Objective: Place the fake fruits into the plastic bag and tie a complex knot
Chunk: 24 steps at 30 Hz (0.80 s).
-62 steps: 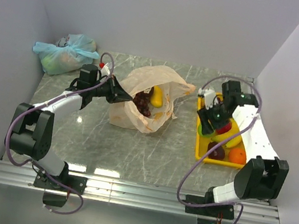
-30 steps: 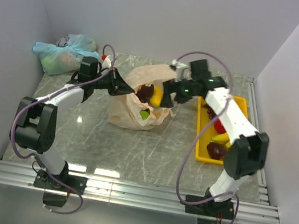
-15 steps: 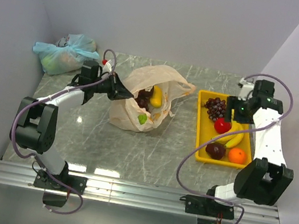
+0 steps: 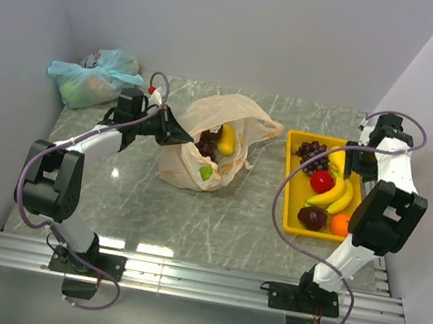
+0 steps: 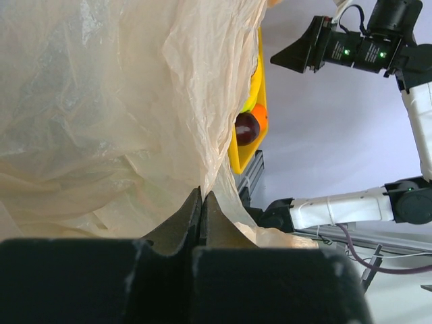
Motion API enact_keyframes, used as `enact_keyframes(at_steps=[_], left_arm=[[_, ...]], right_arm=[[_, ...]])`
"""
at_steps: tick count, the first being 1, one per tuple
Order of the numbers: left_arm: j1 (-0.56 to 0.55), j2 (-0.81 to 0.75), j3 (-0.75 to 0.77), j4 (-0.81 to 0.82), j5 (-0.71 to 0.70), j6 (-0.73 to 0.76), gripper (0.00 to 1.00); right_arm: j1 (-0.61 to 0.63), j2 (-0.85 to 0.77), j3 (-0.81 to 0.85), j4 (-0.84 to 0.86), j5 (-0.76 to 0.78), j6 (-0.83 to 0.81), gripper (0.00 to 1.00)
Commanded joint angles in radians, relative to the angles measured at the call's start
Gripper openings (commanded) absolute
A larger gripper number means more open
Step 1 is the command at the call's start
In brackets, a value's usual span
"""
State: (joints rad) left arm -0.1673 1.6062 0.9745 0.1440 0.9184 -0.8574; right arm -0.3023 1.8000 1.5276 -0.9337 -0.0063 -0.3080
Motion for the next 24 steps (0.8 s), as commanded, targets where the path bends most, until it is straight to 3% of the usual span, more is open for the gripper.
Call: enact_keyframes(at_steps=[1, 24], left_arm=[[-0.005, 0.004, 0.026, 0.0, -0.003, 0.031, 0.0], [-0.005, 0.083, 0.084, -0.03, -0.001, 0.035, 0.0]], right_arm=[[-0.003, 0.039, 0.08, 0.039, 0.019, -0.032, 0.64], [0.04, 0.228, 0.059, 0.107, -0.072, -0.074, 0.66]])
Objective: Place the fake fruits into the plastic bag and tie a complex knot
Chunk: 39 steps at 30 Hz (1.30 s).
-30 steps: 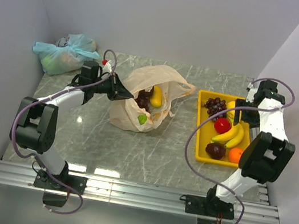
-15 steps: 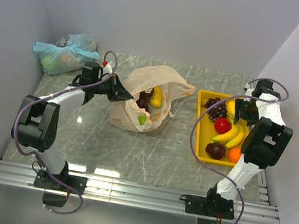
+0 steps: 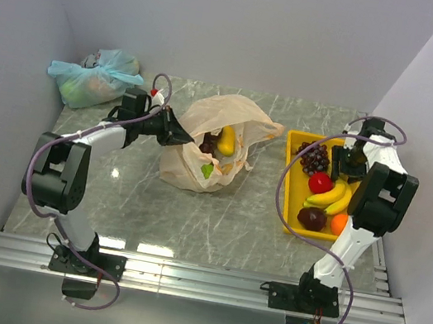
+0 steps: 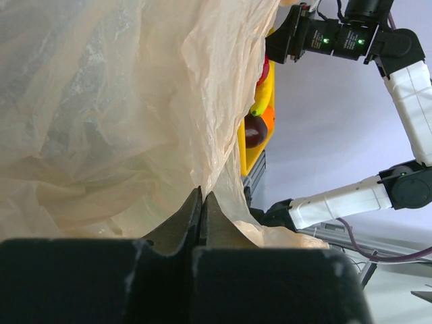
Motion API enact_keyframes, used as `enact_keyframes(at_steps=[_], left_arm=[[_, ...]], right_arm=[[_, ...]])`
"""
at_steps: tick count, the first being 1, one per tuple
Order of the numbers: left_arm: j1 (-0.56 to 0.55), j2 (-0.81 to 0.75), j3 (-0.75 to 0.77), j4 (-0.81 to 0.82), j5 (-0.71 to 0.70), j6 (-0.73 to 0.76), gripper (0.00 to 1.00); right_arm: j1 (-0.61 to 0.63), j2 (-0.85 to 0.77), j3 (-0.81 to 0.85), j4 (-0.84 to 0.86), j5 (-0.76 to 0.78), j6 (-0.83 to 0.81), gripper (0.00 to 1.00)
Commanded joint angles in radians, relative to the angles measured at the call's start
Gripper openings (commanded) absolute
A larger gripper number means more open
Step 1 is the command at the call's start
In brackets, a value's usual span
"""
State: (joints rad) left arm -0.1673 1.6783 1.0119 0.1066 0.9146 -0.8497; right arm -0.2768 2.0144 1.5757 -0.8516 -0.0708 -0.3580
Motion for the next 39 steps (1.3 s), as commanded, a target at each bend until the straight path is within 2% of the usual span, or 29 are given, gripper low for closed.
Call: enact_keyframes(at_steps=[1, 7, 8, 13, 15, 18, 19, 22, 28, 32, 36, 39], left_arm=[[-0.005, 0.012, 0.05, 0.005, 0.003, 0.026, 0.0], [-0.005, 0.024, 0.062, -0.002, 0.004, 0.026, 0.0], [-0.003, 0.027, 0.062, -0.004, 0.004, 0.026, 0.0], [-0.005, 0.026, 0.067, -0.007, 0.006, 0.028, 0.0], [-0.003, 0.024, 0.063, -0.004, 0.007, 0.028, 0.0], [-0.005, 0.02, 0.062, -0.008, 0.009, 0.031, 0.0], [-0.005, 0.018, 0.062, -0.008, 0.01, 0.032, 0.0], [-0.005, 0.009, 0.057, -0.007, 0.01, 0.035, 0.0], [-0.005, -0.006, 0.047, -0.009, 0.015, 0.04, 0.0], [-0.006, -0.014, 0.037, 0.01, 0.021, 0.035, 0.0], [-0.006, -0.014, 0.051, -0.005, 0.029, 0.046, 0.0], [-0.008, -0.011, 0.068, -0.033, 0.04, 0.069, 0.0]], right_arm=[[0.016, 0.018, 0.012, 0.025, -0.006, -0.025, 0.66], [0.018, 0.034, 0.026, 0.019, 0.008, -0.065, 0.47], [0.018, 0.027, 0.024, 0.017, 0.008, -0.073, 0.47], [0.016, -0.052, 0.007, -0.001, 0.029, -0.142, 0.33], [0.016, -0.092, -0.002, -0.013, 0.034, -0.177, 0.32], [0.016, -0.143, 0.004, -0.05, 0.039, -0.212, 0.24], [0.016, -0.154, 0.01, -0.062, 0.037, -0.22, 0.14], [0.016, -0.187, 0.061, -0.113, 0.032, -0.24, 0.0], [0.016, -0.227, 0.167, -0.243, -0.003, -0.256, 0.0], [0.062, -0.247, 0.265, -0.343, -0.191, -0.256, 0.0], [0.217, -0.223, 0.375, -0.414, -0.395, -0.233, 0.0], [0.404, -0.157, 0.475, -0.435, -0.431, -0.243, 0.0]])
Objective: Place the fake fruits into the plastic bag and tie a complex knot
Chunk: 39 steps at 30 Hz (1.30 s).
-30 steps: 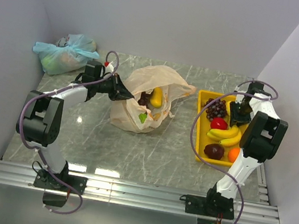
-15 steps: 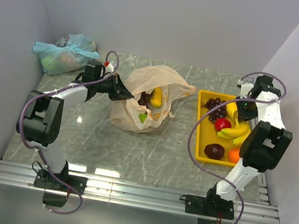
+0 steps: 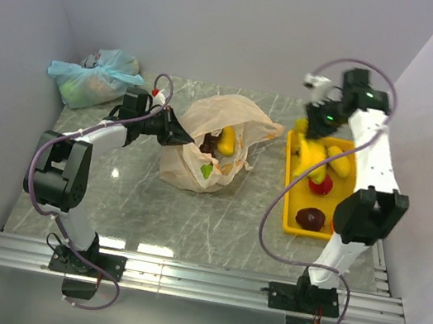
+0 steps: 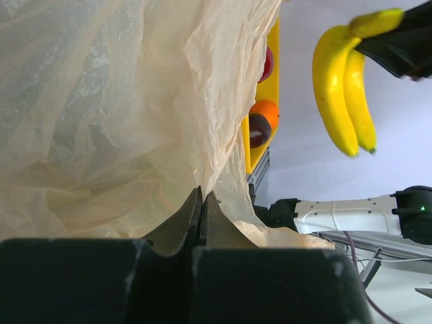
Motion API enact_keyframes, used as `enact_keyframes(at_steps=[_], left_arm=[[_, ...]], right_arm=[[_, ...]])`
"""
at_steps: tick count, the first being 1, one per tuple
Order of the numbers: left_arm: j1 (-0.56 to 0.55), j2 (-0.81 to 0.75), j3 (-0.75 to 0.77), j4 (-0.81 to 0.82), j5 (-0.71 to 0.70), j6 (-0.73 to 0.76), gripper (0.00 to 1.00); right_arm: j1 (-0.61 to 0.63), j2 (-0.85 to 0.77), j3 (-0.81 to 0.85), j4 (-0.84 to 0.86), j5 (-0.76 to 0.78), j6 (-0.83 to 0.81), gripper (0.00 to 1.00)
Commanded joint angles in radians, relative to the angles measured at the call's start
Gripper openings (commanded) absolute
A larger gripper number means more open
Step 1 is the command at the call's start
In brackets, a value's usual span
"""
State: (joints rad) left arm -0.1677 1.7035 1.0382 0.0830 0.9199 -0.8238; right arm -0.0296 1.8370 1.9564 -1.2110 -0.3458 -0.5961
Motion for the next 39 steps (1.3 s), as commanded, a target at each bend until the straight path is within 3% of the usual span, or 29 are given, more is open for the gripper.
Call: enact_keyframes(at_steps=[1, 7, 12, 17, 20, 25, 30, 39], left_arm=[[-0.007, -0.036, 0.046, -0.018, 0.037, 0.049, 0.0], [-0.013, -0.045, 0.066, -0.045, 0.042, 0.086, 0.0], [-0.021, -0.05, 0.065, -0.032, 0.034, 0.075, 0.0], [-0.023, -0.061, 0.082, -0.023, 0.046, 0.074, 0.0], [-0.033, -0.074, 0.079, -0.051, 0.048, 0.121, 0.0], [-0.05, -0.09, 0.079, -0.135, 0.031, 0.202, 0.0], [-0.061, -0.096, 0.088, -0.21, 0.03, 0.279, 0.0], [-0.069, -0.091, 0.091, -0.252, 0.036, 0.324, 0.0]], right_arm=[[0.195, 0.046, 0.161, -0.085, -0.16, -0.005, 0.0], [0.43, 0.273, 0.383, -0.151, -0.159, -0.031, 0.0], [0.537, 0.332, 0.355, -0.111, -0.145, -0.059, 0.0], [0.548, 0.324, 0.253, -0.075, -0.118, -0.064, 0.0], [0.55, 0.372, 0.271, -0.046, -0.049, -0.027, 0.0], [0.534, 0.54, 0.591, -0.107, 0.017, 0.062, 0.0], [0.534, 0.437, 0.42, 0.053, 0.065, 0.105, 0.0], [0.482, 0.417, 0.458, 0.246, 0.082, 0.499, 0.0]])
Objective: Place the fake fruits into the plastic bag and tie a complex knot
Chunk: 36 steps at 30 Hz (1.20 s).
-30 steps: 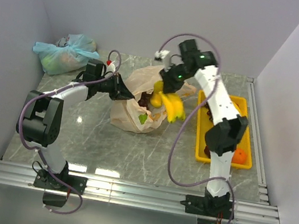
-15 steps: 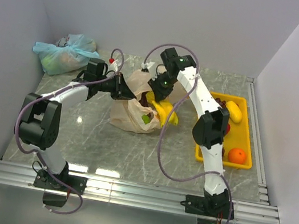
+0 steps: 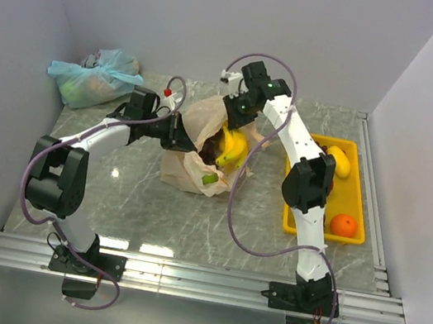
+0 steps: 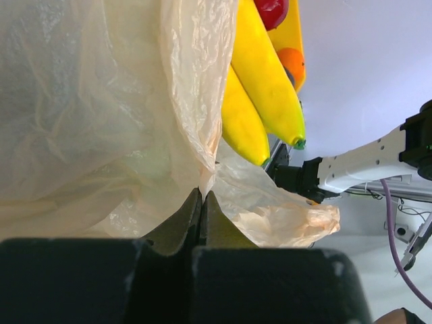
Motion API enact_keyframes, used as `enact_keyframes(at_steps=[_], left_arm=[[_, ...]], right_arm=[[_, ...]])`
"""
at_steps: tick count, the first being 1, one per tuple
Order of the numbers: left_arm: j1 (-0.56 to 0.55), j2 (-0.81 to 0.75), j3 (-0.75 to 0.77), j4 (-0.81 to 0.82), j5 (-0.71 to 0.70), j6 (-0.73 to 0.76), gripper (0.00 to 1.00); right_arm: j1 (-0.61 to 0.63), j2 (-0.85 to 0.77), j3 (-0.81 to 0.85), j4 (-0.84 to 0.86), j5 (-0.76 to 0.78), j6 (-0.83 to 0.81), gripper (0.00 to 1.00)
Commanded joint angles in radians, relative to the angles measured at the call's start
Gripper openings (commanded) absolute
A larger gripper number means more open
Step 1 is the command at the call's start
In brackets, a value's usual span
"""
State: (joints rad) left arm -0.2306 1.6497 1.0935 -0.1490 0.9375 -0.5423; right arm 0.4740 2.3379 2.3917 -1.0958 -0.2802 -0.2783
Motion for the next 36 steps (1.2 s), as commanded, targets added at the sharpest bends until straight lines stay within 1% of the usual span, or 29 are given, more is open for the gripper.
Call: enact_keyframes(at_steps=[1, 3, 6, 7, 10, 11, 13, 14, 15, 16, 17, 20, 21, 22, 23, 24, 25, 26, 27, 28, 29, 30, 31, 33, 34, 35, 36], left_arm=[[-0.006, -0.036, 0.045, -0.026, 0.017, 0.047, 0.0], [-0.006, -0.031, 0.054, -0.031, 0.017, 0.05, 0.0], [-0.006, -0.027, 0.063, -0.029, 0.023, 0.038, 0.0], [-0.006, -0.024, 0.065, -0.026, 0.026, 0.033, 0.0], [0.011, -0.025, 0.052, 0.035, 0.055, -0.037, 0.0], [0.02, -0.03, 0.046, 0.069, 0.063, -0.106, 0.0], [0.052, -0.033, 0.036, 0.173, 0.084, -0.177, 0.0], [0.062, -0.031, 0.037, 0.196, 0.09, -0.232, 0.0], [0.068, -0.03, 0.039, 0.233, 0.101, -0.257, 0.0], [0.077, -0.028, 0.04, 0.249, 0.109, -0.278, 0.0], [0.079, -0.025, 0.04, 0.261, 0.116, -0.31, 0.0], [0.079, -0.028, 0.036, 0.298, 0.132, -0.338, 0.0], [0.079, -0.028, 0.034, 0.298, 0.132, -0.338, 0.0], [0.079, -0.028, 0.034, 0.281, 0.13, -0.334, 0.0], [0.079, -0.025, 0.034, 0.27, 0.126, -0.321, 0.0], [0.079, -0.027, 0.034, 0.263, 0.121, -0.315, 0.0], [0.08, -0.024, 0.031, 0.255, 0.112, -0.312, 0.0], [0.082, -0.025, 0.032, 0.231, 0.104, -0.291, 0.0], [0.082, -0.024, 0.034, 0.215, 0.098, -0.28, 0.0], [0.085, -0.022, 0.037, 0.209, 0.089, -0.265, 0.0], [0.086, -0.024, 0.034, 0.206, 0.084, -0.262, 0.0], [0.086, -0.022, 0.026, 0.21, 0.084, -0.263, 0.0], [0.088, -0.021, 0.025, 0.216, 0.08, -0.266, 0.0], [0.088, -0.018, 0.023, 0.219, 0.077, -0.271, 0.0], [0.086, -0.019, 0.026, 0.218, 0.073, -0.271, 0.0], [0.086, -0.016, 0.026, 0.216, 0.067, -0.265, 0.0], [0.086, -0.014, 0.026, 0.215, 0.064, -0.262, 0.0]], right_arm=[[-0.014, -0.1, 0.009, 0.148, 0.028, 0.227, 0.0], [-0.002, -0.114, -0.025, 0.188, 0.082, 0.257, 0.0], [0.009, -0.124, -0.067, 0.227, 0.125, 0.346, 0.0], [0.012, -0.129, -0.081, 0.24, 0.148, 0.411, 0.0], [0.043, -0.134, -0.117, 0.269, 0.17, 0.461, 0.0], [0.061, -0.14, -0.138, 0.302, 0.173, 0.459, 0.0], [0.08, -0.193, -0.256, 0.37, 0.214, 0.446, 0.0], [0.098, -0.215, -0.305, 0.455, 0.229, 0.444, 0.0], [0.104, -0.235, -0.381, 0.494, 0.249, 0.445, 0.0], [0.113, -0.261, -0.405, 0.526, 0.304, 0.453, 0.0], [0.127, -0.262, -0.416, 0.556, 0.332, 0.453, 0.0], [0.153, -0.249, -0.416, 0.6, 0.445, 0.484, 0.0], [0.155, -0.236, -0.408, 0.606, 0.431, 0.516, 0.0], [0.155, -0.229, -0.396, 0.605, 0.382, 0.518, 0.0], [0.155, -0.218, -0.378, 0.573, 0.26, 0.518, 0.12], [0.158, -0.213, -0.356, 0.558, 0.204, 0.518, 0.23], [0.155, -0.216, -0.358, 0.551, 0.131, 0.495, 0.36], [0.155, -0.227, -0.361, 0.516, 0.115, 0.482, 0.6], [0.155, -0.251, -0.377, 0.504, 0.078, 0.429, 0.69], [0.146, -0.264, -0.385, 0.485, 0.067, 0.403, 0.75], [0.138, -0.279, -0.394, 0.449, 0.065, 0.383, 0.85], [0.129, -0.308, -0.411, 0.432, 0.015, 0.329, 0.87], [0.103, -0.322, -0.414, 0.375, -0.003, 0.306, 0.88], [0.072, -0.357, -0.413, 0.306, -0.055, 0.24, 0.89], [0.052, -0.373, -0.41, 0.269, -0.153, 0.211, 0.89], [0.011, -0.388, -0.408, 0.195, -0.193, 0.186, 0.89], [-0.012, -0.432, -0.425, 0.17, -0.238, 0.138, 0.89]])
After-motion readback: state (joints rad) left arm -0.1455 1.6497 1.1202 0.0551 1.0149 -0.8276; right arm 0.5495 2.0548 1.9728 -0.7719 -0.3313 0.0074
